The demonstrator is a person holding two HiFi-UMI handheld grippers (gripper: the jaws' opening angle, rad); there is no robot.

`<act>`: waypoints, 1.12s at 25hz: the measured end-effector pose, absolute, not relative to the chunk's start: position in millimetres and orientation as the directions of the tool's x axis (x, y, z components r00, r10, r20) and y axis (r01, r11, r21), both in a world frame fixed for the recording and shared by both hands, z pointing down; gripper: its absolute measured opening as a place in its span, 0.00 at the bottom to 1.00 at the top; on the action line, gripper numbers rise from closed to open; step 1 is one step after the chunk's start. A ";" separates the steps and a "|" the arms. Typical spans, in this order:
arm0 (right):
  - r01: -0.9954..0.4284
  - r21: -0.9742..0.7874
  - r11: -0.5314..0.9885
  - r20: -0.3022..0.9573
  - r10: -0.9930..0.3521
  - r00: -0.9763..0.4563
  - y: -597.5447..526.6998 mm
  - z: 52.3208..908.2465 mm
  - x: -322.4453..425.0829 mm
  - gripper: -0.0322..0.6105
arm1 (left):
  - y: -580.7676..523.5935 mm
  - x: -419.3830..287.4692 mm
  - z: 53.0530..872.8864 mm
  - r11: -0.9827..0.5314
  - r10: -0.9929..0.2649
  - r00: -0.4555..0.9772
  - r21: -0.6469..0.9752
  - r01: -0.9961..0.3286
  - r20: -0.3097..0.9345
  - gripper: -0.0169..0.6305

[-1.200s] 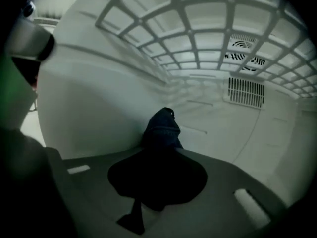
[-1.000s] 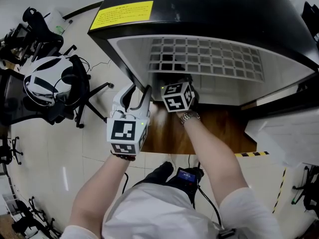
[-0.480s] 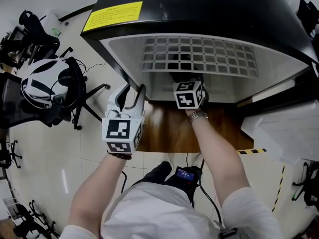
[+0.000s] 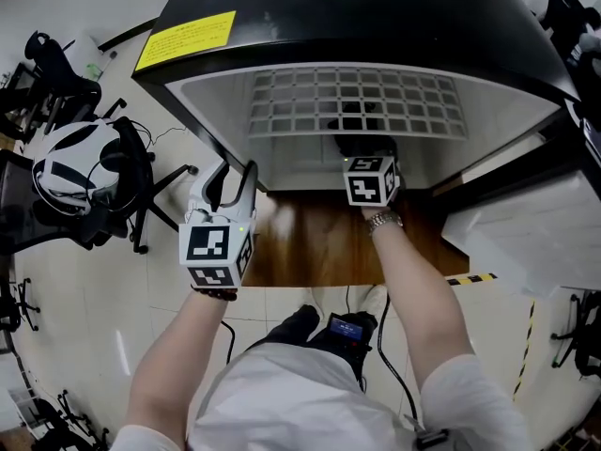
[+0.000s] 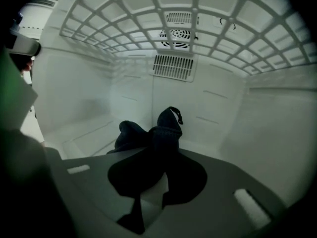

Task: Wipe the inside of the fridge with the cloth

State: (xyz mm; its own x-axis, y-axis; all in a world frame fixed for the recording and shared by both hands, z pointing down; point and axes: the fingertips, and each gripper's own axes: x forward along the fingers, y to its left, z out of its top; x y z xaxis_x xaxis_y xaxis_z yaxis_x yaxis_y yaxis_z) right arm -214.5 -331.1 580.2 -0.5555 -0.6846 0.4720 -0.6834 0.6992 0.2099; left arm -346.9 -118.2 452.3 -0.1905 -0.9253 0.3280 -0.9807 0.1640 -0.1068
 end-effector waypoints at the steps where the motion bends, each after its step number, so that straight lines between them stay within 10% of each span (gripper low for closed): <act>1: -0.690 0.212 0.693 0.473 -0.690 -0.548 -333.7 580.3 -209.3 0.14 | -118.6 -346.5 451.6 0.165 -0.926 -0.191 -0.104 -0.981 0.327 0.25; 28: -0.773 0.186 0.607 0.390 -0.767 -0.509 -337.6 544.5 -162.9 0.14 | -119.6 -345.7 450.9 0.171 -0.927 -0.193 -0.097 -0.981 0.322 0.25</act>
